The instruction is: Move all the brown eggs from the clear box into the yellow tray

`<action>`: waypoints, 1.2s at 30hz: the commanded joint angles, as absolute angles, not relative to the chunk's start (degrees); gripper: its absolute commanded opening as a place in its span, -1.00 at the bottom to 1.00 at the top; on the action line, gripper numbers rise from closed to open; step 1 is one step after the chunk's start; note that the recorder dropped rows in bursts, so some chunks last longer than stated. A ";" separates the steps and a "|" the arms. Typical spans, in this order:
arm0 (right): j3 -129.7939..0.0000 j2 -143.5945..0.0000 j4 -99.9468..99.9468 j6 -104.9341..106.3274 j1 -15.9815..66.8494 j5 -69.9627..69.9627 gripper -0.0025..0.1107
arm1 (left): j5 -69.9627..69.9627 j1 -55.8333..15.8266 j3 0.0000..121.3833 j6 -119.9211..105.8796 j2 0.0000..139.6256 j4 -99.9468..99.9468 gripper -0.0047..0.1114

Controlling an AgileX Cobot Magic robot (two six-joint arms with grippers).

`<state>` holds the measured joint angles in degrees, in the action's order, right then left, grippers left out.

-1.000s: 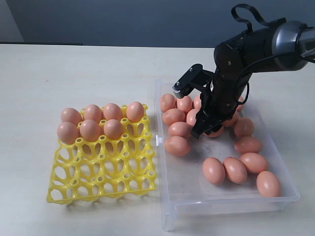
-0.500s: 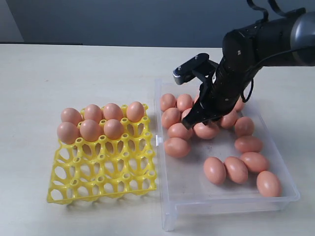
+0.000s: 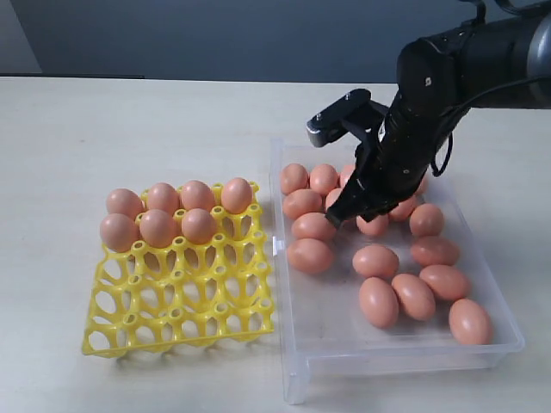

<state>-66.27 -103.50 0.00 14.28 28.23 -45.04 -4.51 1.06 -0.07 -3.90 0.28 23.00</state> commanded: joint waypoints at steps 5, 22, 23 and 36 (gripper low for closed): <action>-66.01 -104.87 0.37 15.96 27.98 -50.67 0.04 | -4.33 0.46 0.00 -3.65 0.00 23.17 -0.91; -66.01 -111.56 3.82 18.86 27.98 -47.90 -0.83 | -4.33 0.46 0.00 -3.65 0.00 23.17 -0.91; -66.01 -111.41 3.82 18.60 27.98 -47.64 -0.96 | -4.33 0.46 0.00 -3.65 0.00 23.17 -0.91; -64.10 -97.75 27.87 28.10 29.96 -24.32 -0.93 | -4.33 0.46 0.00 -3.65 0.00 23.17 -0.91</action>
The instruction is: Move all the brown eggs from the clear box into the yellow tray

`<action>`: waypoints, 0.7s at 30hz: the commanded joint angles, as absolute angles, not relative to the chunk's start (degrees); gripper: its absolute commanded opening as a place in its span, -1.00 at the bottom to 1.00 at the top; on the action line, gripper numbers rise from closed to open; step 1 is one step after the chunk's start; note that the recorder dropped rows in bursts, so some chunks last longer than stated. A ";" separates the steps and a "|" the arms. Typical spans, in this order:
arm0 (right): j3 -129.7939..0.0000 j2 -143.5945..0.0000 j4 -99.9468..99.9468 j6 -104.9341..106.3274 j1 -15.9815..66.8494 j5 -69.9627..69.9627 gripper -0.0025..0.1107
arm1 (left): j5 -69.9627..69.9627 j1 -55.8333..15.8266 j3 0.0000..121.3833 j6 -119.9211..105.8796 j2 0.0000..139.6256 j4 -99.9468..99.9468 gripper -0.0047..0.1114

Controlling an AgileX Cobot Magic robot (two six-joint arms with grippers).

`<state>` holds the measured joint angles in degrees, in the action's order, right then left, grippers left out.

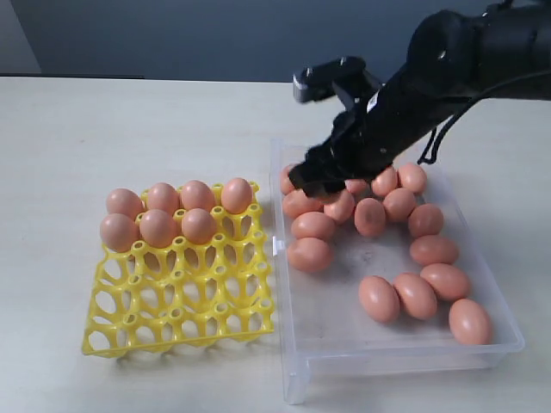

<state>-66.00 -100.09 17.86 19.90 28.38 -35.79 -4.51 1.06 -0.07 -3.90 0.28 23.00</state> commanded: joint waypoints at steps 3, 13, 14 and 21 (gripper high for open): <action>-61.46 -99.70 35.98 35.33 32.33 -14.92 -0.93 | -4.33 0.46 0.00 -3.65 0.00 23.17 -0.91; -59.93 -107.25 48.83 44.32 39.61 -1.96 -0.96 | -4.33 0.46 0.00 -3.65 0.00 23.17 -0.91; -59.93 -107.76 49.74 44.32 40.04 -1.39 -0.96 | -4.33 0.46 0.00 -3.65 0.00 23.17 -0.91; -62.20 -107.87 53.55 44.32 40.60 -10.65 -0.96 | -4.33 0.46 0.00 -3.65 0.00 23.17 -0.91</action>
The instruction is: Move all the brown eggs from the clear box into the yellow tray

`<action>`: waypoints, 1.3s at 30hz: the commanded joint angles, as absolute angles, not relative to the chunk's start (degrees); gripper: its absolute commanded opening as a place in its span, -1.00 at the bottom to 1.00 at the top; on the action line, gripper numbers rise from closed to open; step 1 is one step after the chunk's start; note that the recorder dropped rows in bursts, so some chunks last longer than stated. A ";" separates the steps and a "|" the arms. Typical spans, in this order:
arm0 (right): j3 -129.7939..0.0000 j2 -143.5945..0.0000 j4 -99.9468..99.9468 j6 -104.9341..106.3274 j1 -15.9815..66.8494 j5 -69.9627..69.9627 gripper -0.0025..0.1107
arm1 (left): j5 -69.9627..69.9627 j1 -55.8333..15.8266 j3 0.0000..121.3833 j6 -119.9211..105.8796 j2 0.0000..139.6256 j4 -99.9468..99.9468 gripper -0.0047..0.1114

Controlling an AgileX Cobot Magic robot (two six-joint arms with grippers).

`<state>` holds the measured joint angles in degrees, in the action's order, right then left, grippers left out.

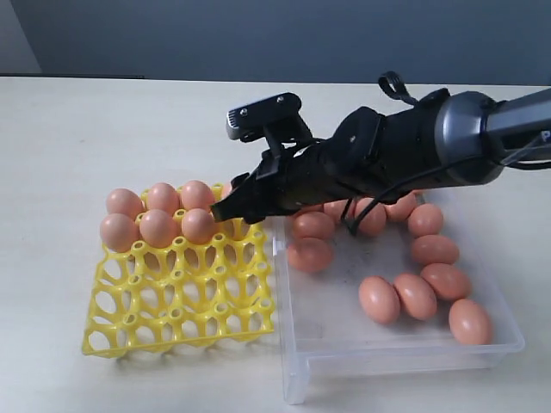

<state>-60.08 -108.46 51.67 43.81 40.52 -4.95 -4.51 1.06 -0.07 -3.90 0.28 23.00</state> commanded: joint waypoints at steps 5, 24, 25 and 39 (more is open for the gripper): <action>-69.62 -106.84 45.96 28.74 37.86 -33.41 -0.96 | -4.33 0.46 0.00 -3.65 0.00 23.17 -0.91; -66.51 -103.35 52.39 39.02 34.87 -40.56 -0.97 | -4.33 0.46 0.00 -3.65 0.00 23.17 -0.91; -69.53 -103.52 50.53 32.29 33.55 -51.00 -0.97 | -4.33 0.46 0.00 -3.65 0.00 23.17 -0.91; -56.63 -104.24 97.89 95.43 25.43 -46.26 -0.97 | -4.33 0.46 0.00 -3.65 0.00 23.17 -0.91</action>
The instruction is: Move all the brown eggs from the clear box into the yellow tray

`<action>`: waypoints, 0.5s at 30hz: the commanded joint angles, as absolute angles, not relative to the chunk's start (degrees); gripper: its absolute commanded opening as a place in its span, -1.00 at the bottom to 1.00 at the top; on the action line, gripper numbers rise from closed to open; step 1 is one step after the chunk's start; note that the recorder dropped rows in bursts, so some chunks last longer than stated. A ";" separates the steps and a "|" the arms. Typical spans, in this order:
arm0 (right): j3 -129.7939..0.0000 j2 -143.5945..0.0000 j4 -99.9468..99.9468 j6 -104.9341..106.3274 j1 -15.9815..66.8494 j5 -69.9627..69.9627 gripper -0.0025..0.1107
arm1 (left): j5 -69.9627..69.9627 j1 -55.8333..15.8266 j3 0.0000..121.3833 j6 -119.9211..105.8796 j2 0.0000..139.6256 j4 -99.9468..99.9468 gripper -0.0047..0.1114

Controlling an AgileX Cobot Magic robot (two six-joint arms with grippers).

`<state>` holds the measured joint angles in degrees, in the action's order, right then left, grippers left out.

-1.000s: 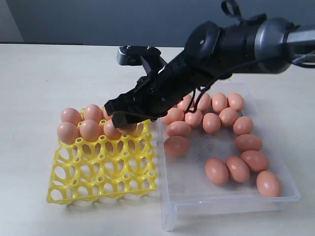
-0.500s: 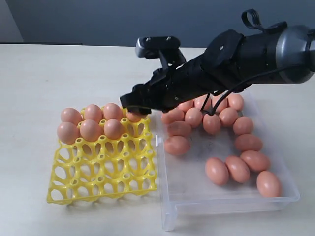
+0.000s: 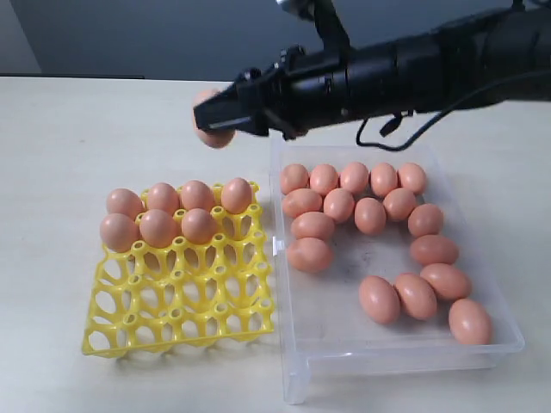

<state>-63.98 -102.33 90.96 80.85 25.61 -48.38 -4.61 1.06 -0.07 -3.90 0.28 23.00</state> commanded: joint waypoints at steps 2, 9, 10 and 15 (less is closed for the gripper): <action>-54.04 -104.94 99.95 103.50 26.47 -46.54 -0.97 | -4.33 0.46 0.00 -3.65 0.00 23.17 -0.91; -54.04 -108.93 99.95 106.14 28.65 -40.05 -0.97 | -4.33 0.46 0.00 -3.65 0.00 23.17 -0.91; -54.04 -109.45 99.95 106.14 28.65 -39.16 -0.97 | -4.33 0.46 0.00 -3.65 0.00 23.17 -0.91; -54.04 -110.47 99.95 106.26 28.65 -38.13 -0.97 | -4.33 0.46 0.00 -3.65 0.00 23.17 -0.91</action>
<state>-54.25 -110.36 99.40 105.46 28.56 -38.40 -4.61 1.06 -0.07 -3.90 0.28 23.00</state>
